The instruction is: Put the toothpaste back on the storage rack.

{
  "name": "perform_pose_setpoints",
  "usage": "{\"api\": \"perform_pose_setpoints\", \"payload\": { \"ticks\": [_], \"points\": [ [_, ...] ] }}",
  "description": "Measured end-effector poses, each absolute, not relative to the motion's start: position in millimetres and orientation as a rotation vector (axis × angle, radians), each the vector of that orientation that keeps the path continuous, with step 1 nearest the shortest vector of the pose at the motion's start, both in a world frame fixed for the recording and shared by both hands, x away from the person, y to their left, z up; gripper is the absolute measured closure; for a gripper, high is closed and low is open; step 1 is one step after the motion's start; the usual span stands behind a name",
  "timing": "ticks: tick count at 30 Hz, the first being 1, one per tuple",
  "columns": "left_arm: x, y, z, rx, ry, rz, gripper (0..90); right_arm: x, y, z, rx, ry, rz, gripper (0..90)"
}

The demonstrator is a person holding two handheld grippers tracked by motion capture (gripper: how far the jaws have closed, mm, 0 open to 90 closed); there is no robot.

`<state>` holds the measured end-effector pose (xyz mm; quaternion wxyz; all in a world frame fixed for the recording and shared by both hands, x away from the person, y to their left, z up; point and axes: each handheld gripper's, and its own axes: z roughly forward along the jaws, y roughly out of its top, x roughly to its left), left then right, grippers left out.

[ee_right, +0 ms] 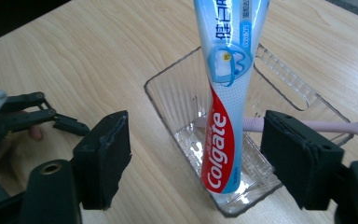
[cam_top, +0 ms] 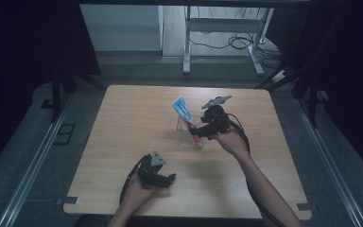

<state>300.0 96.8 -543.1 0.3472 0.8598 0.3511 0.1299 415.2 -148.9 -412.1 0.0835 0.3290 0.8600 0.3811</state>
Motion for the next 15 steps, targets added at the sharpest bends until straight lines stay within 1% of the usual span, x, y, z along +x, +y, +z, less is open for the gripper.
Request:
{"api": "perform_pose_setpoints", "payload": {
  "ticks": [7,15],
  "points": [
    [300.0,96.8,-543.1,2.231,0.911,0.337,14.4,401.4,-154.7,-409.6,0.944,2.563,1.142,15.2],
    [300.0,96.9,-543.1,2.232,0.911,0.338,14.4,388.4,-164.2,-409.1,0.907,2.541,1.151,13.4]
  ]
}}
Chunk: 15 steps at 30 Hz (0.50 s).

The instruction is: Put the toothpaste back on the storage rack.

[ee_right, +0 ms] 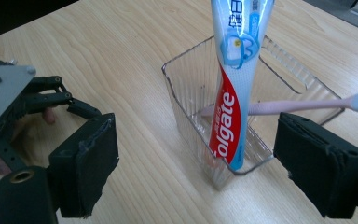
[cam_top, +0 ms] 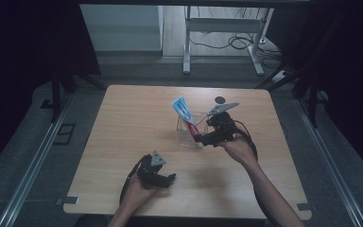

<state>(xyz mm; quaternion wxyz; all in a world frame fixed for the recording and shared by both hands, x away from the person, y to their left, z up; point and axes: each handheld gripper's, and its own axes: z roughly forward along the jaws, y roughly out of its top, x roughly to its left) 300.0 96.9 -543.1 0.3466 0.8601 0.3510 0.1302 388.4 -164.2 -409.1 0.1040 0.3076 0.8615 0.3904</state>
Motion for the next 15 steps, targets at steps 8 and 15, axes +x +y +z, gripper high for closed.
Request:
{"api": "perform_pose_setpoints", "payload": {
  "ticks": [8,15],
  "points": [
    [299.9,96.8,-543.1,2.231,0.911,0.337,14.4,380.9,-179.3,-413.1,0.934,2.524,1.160,13.2],
    [299.9,96.8,-543.0,2.231,0.912,0.338,14.4,373.4,-190.0,-420.4,0.954,2.532,1.145,12.9]
  ]
}}
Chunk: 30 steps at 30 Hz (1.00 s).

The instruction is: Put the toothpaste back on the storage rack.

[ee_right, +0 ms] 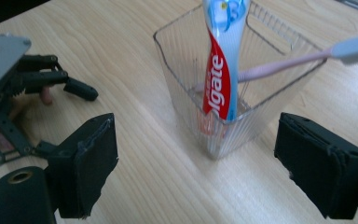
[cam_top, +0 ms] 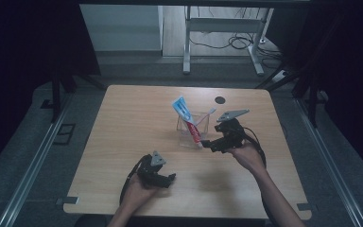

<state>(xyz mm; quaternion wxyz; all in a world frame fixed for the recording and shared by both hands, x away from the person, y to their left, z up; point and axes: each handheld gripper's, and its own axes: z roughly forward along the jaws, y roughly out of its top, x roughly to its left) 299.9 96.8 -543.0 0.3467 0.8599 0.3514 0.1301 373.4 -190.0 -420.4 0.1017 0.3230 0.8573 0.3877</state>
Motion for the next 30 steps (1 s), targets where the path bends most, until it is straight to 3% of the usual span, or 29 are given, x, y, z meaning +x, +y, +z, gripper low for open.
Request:
{"api": "perform_pose_setpoints", "payload": {
  "ticks": [30],
  "points": [
    [299.7,96.6,-543.3,2.227,0.915,0.336,14.6,320.2,-224.1,-499.4,1.005,2.464,1.142,13.0]
  ]
}}
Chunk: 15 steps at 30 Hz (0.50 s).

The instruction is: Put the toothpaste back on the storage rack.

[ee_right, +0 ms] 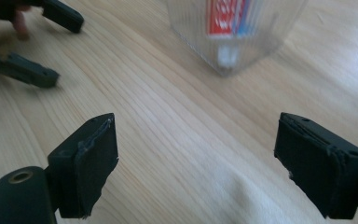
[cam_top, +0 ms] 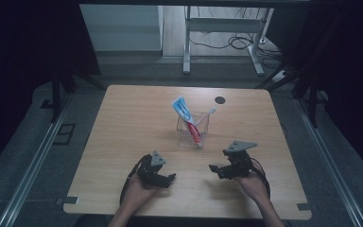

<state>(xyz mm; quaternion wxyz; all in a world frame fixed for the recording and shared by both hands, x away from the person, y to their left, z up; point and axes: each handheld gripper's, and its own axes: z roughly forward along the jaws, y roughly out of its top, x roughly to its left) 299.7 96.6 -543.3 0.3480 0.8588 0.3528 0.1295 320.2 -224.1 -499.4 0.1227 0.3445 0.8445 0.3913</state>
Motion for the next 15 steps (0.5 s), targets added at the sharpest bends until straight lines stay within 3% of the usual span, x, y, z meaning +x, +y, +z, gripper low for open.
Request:
{"api": "perform_pose_setpoints", "payload": {
  "ticks": [15],
  "points": [
    [299.1,96.4,-543.3,2.222,0.924,0.338,14.7,302.9,-249.4,-537.6,1.121,2.447,1.071,13.0]
  ]
}}
